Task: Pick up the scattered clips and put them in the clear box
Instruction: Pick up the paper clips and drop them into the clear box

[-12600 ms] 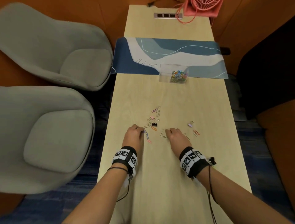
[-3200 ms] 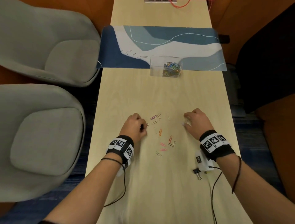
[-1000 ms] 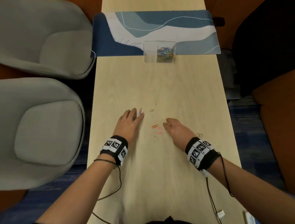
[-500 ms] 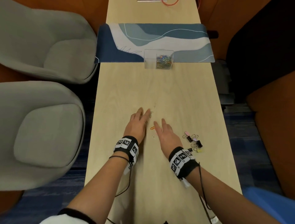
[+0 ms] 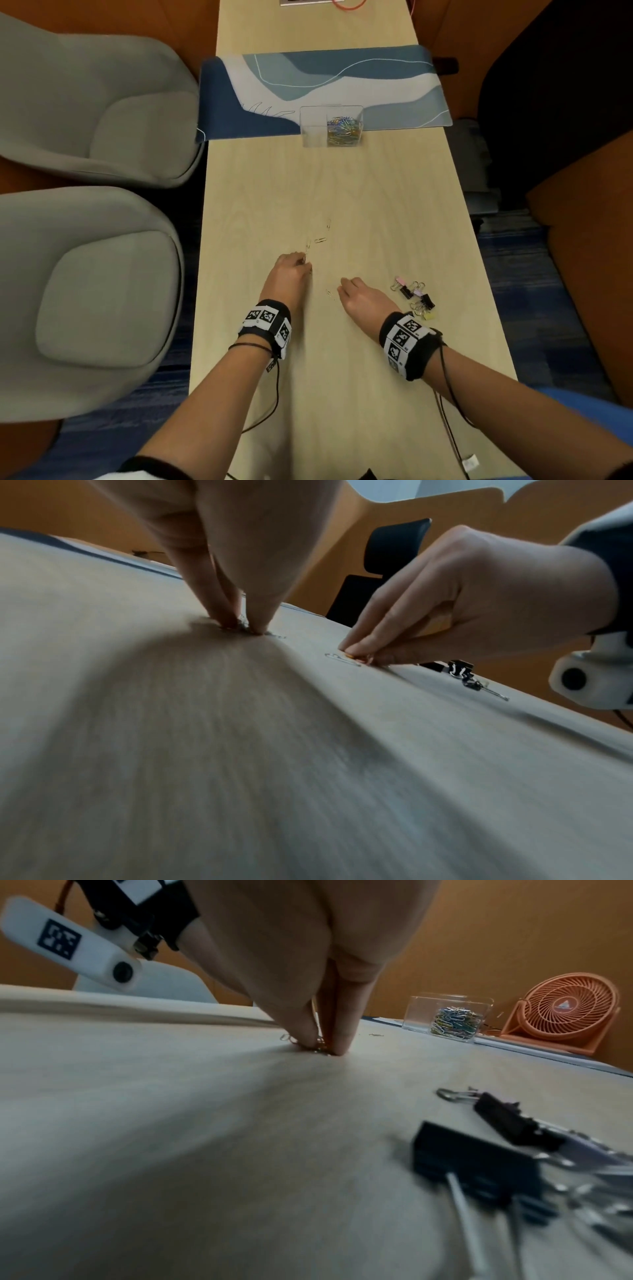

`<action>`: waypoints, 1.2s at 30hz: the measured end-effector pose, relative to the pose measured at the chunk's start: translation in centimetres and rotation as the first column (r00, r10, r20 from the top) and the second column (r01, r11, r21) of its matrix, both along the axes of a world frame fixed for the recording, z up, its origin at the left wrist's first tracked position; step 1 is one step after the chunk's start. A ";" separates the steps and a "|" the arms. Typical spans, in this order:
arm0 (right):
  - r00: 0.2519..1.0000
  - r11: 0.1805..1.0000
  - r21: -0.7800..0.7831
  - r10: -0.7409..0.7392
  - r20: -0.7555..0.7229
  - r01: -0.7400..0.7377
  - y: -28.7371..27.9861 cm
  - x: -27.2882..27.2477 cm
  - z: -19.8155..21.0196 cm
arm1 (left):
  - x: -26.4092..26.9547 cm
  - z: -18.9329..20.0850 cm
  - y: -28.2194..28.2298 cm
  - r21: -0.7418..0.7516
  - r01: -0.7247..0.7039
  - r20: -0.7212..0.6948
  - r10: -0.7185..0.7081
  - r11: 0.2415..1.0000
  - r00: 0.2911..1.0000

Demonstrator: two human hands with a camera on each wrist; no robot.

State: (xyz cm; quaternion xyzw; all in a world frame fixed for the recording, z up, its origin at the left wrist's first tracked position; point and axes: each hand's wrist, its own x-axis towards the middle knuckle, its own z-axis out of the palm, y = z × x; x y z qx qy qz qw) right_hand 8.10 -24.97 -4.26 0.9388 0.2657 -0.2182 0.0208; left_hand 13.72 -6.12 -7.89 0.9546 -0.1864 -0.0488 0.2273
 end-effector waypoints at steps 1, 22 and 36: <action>1.000 1.000 0.000 0.012 -0.005 -0.012 -0.2 0.3 0.1 | 0.0 0.0 0.1 -0.037 -0.031 -0.024 0.030 0.999 0.999; 1.000 0.989 -0.150 -0.013 0.010 0.015 1.1 -0.2 1.0 | 3.1 1.1 -1.1 0.218 0.034 -0.157 0.000 0.975 0.988; 0.989 0.988 -0.145 0.077 0.126 -0.058 0.4 0.1 0.9 | -0.3 0.3 -0.4 0.180 0.087 -0.100 -0.070 0.980 0.993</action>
